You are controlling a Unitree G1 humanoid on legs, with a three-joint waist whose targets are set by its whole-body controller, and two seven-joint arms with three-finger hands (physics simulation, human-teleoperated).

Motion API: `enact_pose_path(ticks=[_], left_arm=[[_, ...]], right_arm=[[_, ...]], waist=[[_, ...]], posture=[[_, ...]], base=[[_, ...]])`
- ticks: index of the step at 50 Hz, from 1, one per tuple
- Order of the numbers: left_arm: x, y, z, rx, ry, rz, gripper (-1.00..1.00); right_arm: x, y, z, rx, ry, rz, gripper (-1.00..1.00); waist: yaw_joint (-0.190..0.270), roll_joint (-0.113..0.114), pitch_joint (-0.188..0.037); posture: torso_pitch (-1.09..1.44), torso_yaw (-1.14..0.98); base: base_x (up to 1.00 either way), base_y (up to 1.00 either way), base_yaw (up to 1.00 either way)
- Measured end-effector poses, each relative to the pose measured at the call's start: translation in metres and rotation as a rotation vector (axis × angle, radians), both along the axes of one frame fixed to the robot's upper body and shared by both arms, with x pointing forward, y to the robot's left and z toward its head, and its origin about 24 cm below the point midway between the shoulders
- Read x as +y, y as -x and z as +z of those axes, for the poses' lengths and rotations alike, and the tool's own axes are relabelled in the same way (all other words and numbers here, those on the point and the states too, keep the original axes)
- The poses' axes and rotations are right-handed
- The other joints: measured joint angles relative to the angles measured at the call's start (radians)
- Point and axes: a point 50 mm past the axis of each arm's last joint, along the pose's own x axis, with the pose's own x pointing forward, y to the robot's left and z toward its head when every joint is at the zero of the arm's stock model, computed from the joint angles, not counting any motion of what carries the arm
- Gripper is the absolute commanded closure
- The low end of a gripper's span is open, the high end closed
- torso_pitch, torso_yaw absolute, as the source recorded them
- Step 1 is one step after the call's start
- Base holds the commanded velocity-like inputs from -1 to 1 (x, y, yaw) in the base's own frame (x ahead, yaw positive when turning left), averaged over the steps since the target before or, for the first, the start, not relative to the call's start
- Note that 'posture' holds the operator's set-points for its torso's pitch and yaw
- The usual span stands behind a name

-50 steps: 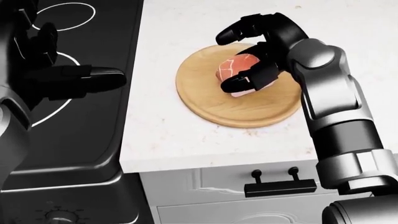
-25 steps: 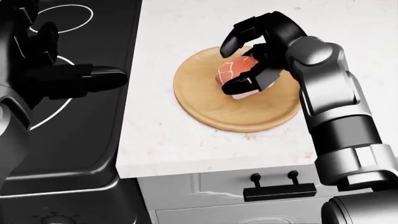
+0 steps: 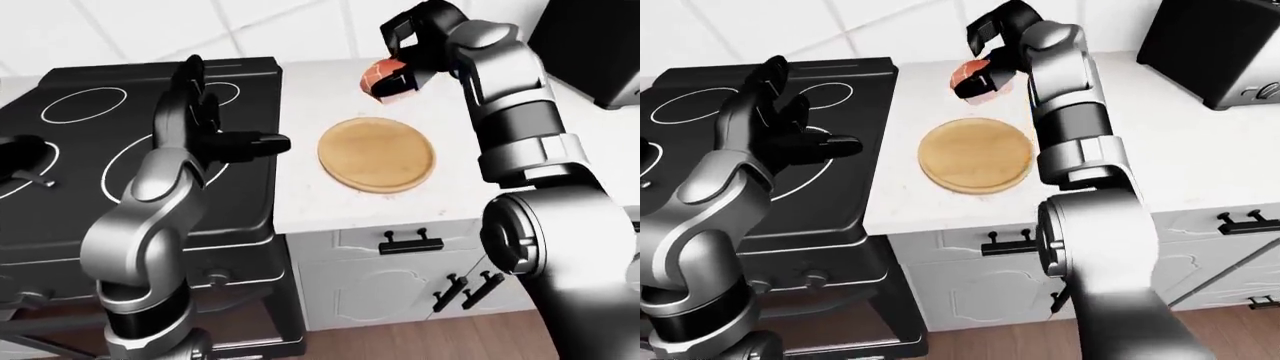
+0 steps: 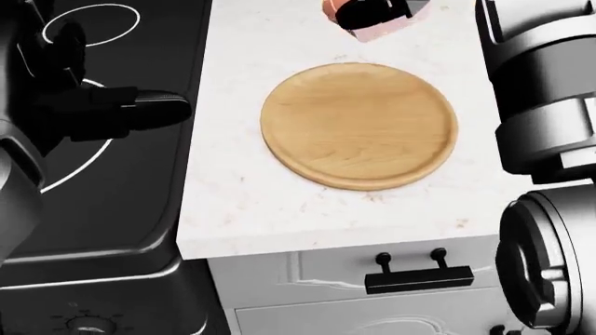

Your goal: Pick the pork loin from the plate and place it in the pan.

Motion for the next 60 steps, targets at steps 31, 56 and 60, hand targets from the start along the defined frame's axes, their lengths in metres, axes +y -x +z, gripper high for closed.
enact_pose_path(ticks=[31, 56, 60], left_arm=[[0.021, -0.011, 0.039, -0.051, -0.035, 0.041, -1.00], [0.022, -0.010, 0.041, -0.040, -0.032, 0.044, -1.00], [0.023, -0.010, 0.043, -0.039, -0.033, 0.045, -1.00]], right_arm=[[-0.018, 0.003, 0.020, -0.043, -0.108, -0.139, 1.00], [-0.018, 0.002, 0.015, -0.041, -0.100, -0.144, 1.00], [-0.019, 0.002, 0.012, -0.023, -0.096, -0.155, 1.00]], waist=[[0.004, -0.023, -0.033], [-0.020, -0.049, -0.024], [-0.005, -0.031, -0.024]], posture=[[0.00, 0.00], [0.00, 0.00], [0.00, 0.00]], base=[[0.00, 0.11, 0.00], [0.00, 0.42, 0.00], [0.00, 0.41, 0.00]])
